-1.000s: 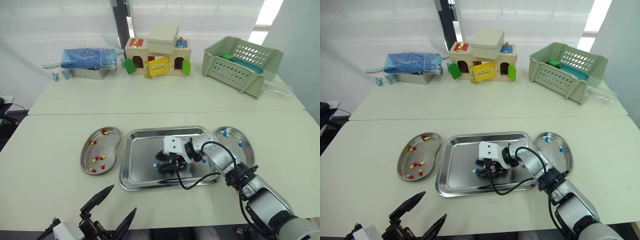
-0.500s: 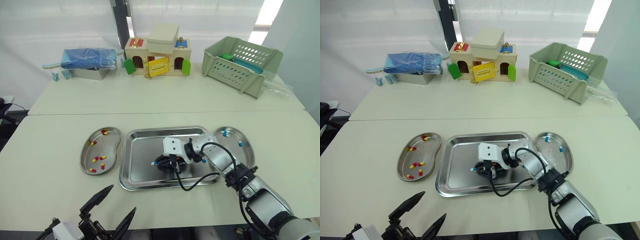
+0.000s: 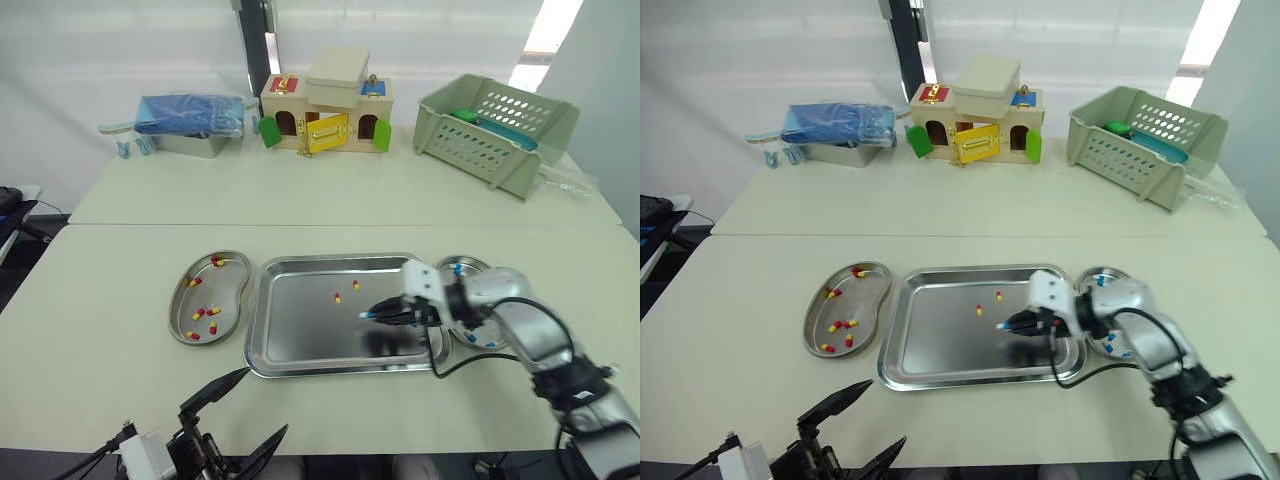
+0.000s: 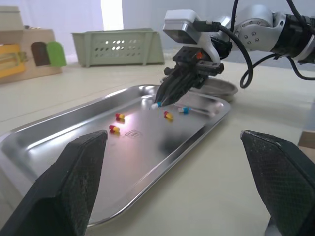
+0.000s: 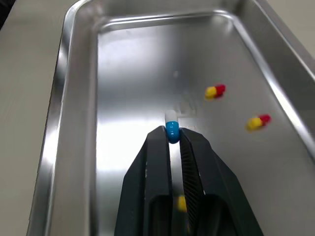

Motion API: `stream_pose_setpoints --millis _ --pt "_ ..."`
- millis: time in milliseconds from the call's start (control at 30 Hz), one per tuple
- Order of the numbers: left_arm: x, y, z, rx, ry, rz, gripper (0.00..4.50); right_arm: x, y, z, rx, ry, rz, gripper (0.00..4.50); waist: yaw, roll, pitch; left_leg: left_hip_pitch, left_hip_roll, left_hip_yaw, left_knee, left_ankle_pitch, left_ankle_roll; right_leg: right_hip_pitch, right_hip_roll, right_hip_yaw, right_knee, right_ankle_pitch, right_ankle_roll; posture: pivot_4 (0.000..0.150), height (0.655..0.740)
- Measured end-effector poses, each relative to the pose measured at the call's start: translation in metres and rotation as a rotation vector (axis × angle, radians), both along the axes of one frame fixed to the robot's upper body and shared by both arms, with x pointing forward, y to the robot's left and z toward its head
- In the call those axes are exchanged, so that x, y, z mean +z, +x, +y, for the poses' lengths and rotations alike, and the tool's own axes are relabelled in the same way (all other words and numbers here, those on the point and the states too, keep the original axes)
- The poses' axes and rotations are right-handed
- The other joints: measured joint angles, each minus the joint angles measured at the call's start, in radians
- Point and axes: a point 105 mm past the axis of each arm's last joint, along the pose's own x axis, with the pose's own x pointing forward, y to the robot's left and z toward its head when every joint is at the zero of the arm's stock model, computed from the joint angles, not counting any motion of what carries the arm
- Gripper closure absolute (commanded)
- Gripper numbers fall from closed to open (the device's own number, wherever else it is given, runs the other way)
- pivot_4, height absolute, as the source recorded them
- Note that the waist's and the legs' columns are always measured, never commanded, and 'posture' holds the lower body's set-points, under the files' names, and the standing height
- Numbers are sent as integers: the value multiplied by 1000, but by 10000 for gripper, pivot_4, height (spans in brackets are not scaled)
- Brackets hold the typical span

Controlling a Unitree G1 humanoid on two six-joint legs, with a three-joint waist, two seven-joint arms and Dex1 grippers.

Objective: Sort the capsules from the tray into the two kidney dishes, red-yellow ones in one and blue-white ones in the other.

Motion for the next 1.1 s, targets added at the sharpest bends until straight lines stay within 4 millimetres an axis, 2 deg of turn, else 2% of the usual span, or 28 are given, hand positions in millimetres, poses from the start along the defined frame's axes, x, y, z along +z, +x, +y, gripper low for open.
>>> stream_pose_setpoints --millis 167,300,367,500,600,733,933,1000,1100 --pt "4 9 -2 -92 9 -20 0 5 -11 -63 -218 -14 38 40928 -4 1 0 1 0 1 0 0 0 0 0 1 0 0 0 1500 7400" --pt "4 13 -1 -140 4 -14 0 0 -20 -98 -336 -56 52 40928 -5 1 0 1 0 1 0 0 0 1 0 1 0 0 0 1500 7400" --pt "3 12 -2 -168 11 -4 0 -5 -21 -110 -385 -60 59 40928 -7 1 0 2 0 2 0 0 0 1 0 2 0 0 0 1500 7400" --pt "3 11 -3 -192 14 -5 0 -4 -19 -114 -423 -53 40 40928 -9 1 -1 2 0 1 0 0 0 2 0 1 1 0 0 1500 7400" --pt "3 12 -2 -191 17 -7 0 -4 -17 -116 -434 -52 29 35145 -5 1 -1 2 0 1 0 0 0 2 0 1 0 0 0 1500 7400" --pt "3 12 -1 -186 17 -4 0 -5 -17 -118 -437 -49 30 24972 -4 1 -1 2 0 1 0 0 0 2 0 1 0 0 0 1500 7400" --pt "0 11 3 -146 11 25 0 -3 -18 -120 -424 -55 37 8694 -4 1 -1 2 0 1 1 0 0 2 0 1 0 0 0 1500 7400" --pt "2 15 8 -89 -1 28 0 -2 -19 -122 -428 -48 41 1641 -3 1 -1 2 0 1 1 0 0 2 0 1 0 0 0 1500 7400" --pt "5 27 21 11 0 76 0 3 -23 -130 -448 5 17 703 -3 1 -1 2 0 1 1 0 0 2 0 1 0 0 0 1500 7400"
